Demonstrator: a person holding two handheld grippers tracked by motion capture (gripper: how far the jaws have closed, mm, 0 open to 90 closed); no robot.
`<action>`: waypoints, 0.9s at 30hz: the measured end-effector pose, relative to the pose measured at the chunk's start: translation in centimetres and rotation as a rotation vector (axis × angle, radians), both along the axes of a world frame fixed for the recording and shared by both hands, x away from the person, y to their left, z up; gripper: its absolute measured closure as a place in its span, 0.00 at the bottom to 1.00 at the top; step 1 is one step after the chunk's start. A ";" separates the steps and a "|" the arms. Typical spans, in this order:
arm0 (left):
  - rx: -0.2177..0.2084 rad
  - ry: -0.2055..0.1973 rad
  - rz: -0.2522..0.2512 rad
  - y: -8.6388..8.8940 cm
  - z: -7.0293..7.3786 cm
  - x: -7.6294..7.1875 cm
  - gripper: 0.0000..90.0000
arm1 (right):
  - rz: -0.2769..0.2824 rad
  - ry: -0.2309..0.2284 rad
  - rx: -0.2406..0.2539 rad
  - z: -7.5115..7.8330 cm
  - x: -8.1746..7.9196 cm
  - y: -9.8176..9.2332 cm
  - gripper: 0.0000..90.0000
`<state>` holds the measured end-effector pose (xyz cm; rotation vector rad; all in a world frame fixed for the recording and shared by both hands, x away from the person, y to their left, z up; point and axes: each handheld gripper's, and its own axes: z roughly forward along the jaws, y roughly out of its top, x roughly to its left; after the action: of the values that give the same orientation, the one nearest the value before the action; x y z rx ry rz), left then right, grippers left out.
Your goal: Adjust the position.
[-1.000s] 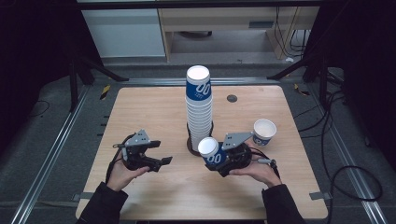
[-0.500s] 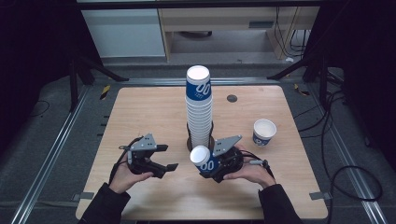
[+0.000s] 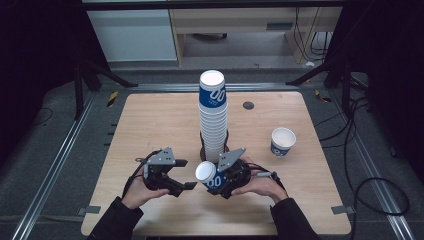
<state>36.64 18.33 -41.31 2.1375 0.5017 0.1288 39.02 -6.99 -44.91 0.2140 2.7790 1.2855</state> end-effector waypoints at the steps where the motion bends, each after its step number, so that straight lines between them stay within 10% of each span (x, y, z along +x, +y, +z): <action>1: 0.003 0.004 -0.007 -0.2 0.0 0.0 0.17 | 0.003 -0.001 0.000 0.0 0.0 0.1 0.22; 27: 0.069 0.031 -0.097 -2.8 -1.0 -0.5 0.25 | 0.083 -0.012 -0.041 -0.9 -1.0 2.8 0.22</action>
<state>36.13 15.50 -42.28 2.2293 0.4162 0.0599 38.00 -4.20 -45.78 0.0891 2.8291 1.2410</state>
